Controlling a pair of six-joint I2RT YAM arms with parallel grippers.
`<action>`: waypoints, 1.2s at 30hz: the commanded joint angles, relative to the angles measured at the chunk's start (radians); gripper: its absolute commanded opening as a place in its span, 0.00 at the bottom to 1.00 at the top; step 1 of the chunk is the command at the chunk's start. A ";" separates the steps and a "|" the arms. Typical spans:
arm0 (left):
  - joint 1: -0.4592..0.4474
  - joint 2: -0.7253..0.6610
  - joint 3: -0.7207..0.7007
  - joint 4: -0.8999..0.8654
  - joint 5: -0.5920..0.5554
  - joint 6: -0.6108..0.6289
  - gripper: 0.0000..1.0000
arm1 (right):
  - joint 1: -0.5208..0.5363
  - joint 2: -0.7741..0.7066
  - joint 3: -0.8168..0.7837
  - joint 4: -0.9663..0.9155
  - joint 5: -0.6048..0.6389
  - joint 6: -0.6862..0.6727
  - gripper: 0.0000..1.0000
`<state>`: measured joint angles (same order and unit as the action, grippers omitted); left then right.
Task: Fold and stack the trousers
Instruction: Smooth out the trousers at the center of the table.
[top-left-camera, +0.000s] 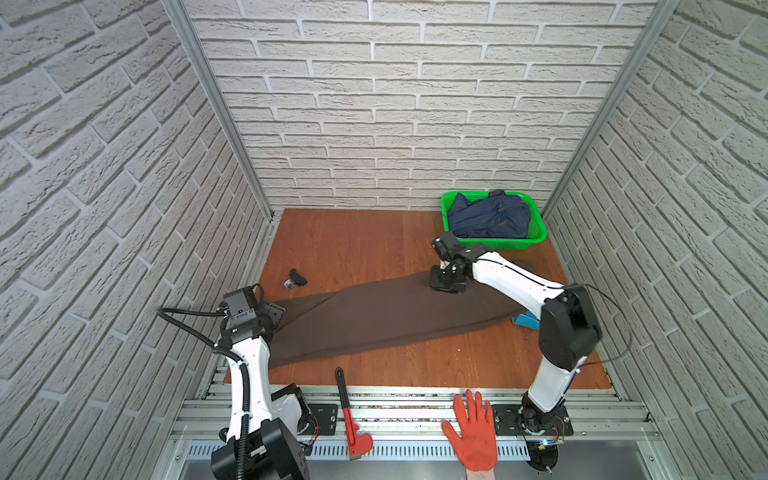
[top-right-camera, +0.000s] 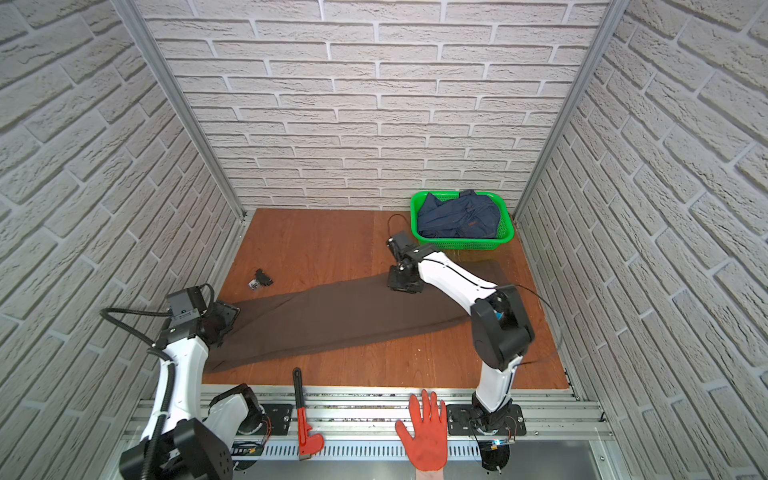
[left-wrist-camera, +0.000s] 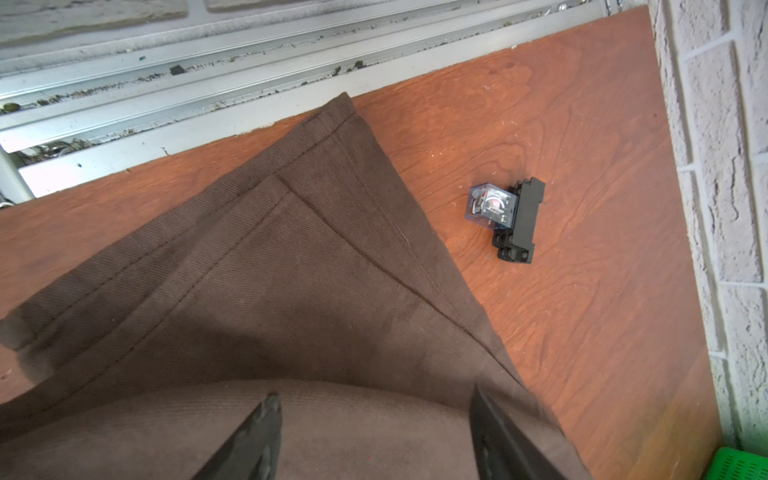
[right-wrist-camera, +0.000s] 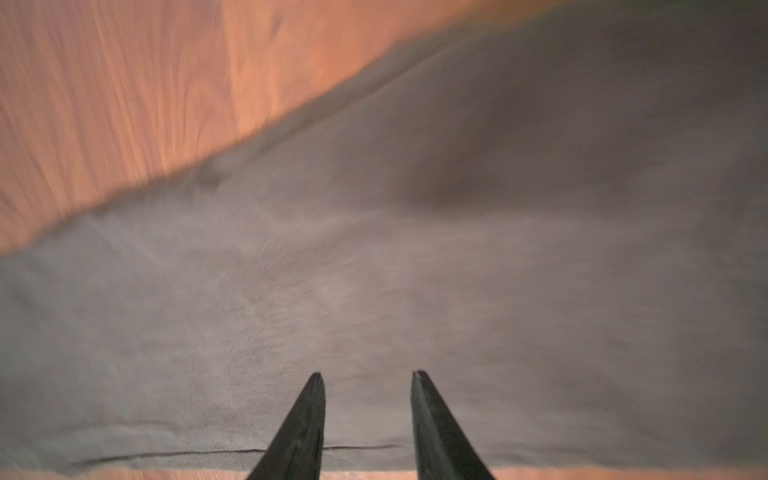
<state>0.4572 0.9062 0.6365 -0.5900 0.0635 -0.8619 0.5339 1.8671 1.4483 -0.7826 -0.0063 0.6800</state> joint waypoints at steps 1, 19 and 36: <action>0.019 -0.003 0.049 -0.028 0.002 0.045 0.72 | 0.061 0.100 0.037 0.005 -0.050 -0.005 0.36; 0.120 0.127 0.051 -0.015 0.110 0.119 0.75 | -0.071 0.258 -0.037 0.123 0.040 0.105 0.36; 0.237 0.101 0.150 -0.210 -0.083 0.211 0.95 | -0.037 0.216 0.009 0.081 0.005 0.028 0.39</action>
<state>0.6704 1.0000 0.7696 -0.7433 0.0284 -0.6998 0.4717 2.0571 1.4616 -0.5869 -0.0525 0.7551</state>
